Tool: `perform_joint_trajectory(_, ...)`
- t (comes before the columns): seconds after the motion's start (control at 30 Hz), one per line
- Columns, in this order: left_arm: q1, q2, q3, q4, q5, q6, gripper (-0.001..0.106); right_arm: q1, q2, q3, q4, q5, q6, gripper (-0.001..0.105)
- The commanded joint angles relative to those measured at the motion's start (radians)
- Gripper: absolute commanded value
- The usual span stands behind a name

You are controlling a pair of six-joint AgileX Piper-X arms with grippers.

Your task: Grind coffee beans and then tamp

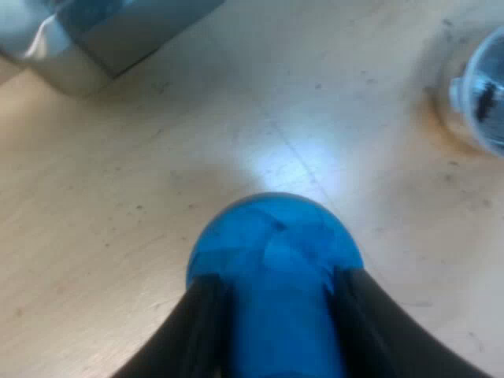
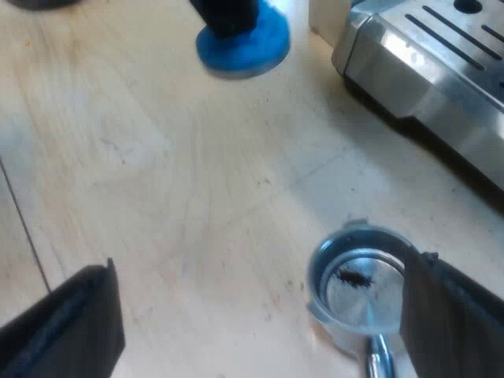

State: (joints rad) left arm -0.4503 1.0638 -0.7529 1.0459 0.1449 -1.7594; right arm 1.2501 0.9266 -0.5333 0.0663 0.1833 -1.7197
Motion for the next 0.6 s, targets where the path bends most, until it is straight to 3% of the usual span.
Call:
perform_joint_trajectory(0.03,0.036,-0.010,0.020,-0.021,-0.007,-0.013,0.000,-0.001,0.037,-0.014,-0.050,-0.019,-0.014,0.074)
perform_joint_trajectory(0.27,0.126,-0.010,0.089,-0.112,-0.007,-0.013,0.000,-0.006,0.128,-0.014,-0.137,-0.035,-0.012,0.074)
perform_joint_trajectory(0.37,0.149,-0.010,0.110,-0.141,-0.007,-0.013,0.000,-0.018,0.164,-0.021,-0.147,-0.094,-0.012,0.074)
perform_joint_trajectory(0.6,0.183,0.006,0.121,-0.188,-0.018,-0.009,0.000,-0.074,0.227,-0.023,-0.224,-0.144,-0.012,0.074)
